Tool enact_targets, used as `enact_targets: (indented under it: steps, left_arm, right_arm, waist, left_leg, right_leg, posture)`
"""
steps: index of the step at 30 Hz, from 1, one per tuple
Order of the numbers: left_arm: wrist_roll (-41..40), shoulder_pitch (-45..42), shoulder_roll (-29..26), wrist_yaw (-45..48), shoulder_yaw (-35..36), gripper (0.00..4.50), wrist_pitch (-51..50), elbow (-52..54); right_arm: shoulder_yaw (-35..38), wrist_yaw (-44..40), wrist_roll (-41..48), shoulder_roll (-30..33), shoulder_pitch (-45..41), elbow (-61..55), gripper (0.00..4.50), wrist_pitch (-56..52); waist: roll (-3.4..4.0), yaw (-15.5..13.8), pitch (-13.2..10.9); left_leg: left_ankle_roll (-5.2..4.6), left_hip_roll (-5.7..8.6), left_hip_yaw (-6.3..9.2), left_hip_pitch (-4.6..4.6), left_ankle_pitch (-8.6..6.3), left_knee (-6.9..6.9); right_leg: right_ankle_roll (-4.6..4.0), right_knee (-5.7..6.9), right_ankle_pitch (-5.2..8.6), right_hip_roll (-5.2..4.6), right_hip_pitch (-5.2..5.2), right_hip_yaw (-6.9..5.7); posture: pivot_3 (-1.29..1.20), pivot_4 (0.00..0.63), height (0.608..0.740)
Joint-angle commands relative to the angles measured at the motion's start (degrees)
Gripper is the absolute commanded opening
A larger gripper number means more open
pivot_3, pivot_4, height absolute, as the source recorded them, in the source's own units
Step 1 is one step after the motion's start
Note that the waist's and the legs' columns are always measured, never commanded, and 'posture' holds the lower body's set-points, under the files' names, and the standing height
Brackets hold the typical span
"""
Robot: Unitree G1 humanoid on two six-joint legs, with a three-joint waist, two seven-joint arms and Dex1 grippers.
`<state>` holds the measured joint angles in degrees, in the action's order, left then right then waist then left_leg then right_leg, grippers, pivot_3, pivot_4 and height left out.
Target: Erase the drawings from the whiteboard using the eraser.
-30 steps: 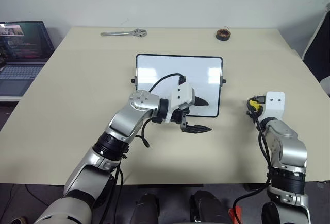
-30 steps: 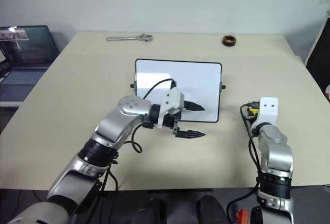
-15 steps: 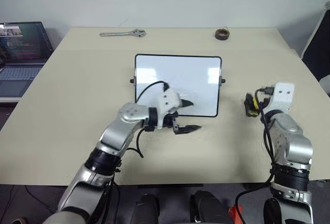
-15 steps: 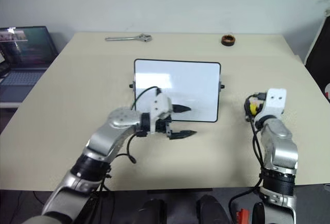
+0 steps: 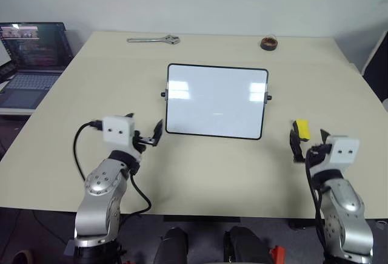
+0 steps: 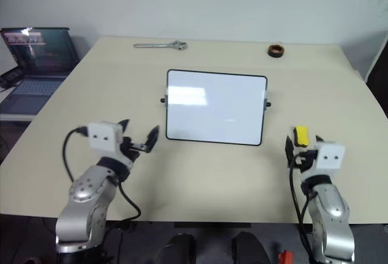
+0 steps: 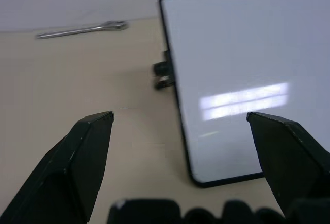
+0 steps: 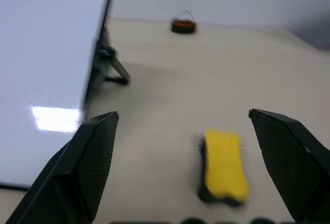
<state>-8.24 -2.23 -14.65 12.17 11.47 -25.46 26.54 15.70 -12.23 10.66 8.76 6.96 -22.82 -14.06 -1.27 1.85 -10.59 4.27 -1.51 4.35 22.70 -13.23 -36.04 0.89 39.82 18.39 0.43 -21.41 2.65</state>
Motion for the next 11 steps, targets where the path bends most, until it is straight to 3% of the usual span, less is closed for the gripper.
enact_targets:
  steps: [1,11]
  left_arm:
    - [2.19,2.02,0.53,-3.88,2.1,4.5,1.58,3.37]
    - [1.39,2.28,3.62,-5.52,-0.9,4.5,-0.66,1.61]
  right_arm:
    - [0.9,-2.13,3.69,0.54,0.46,-0.43,4.42,1.78]
    - [1.97,-2.31,5.84,5.3,-1.4,-0.38,4.42,-3.55]
  waist:
    - [0.01,0.25,0.0]
    - [0.03,-0.13,0.02]
  left_leg:
    - [0.0,-0.02,-0.01,-0.05,0.0,0.01]
    - [0.01,-0.01,-0.03,-0.11,0.0,-0.02]
  right_leg:
    - [0.0,0.03,0.0,0.02,0.0,0.02]
    - [0.17,0.07,0.11,0.26,0.07,0.04]
  posture:
    - [0.0,0.15,0.74]
    - [0.0,0.15,0.74]
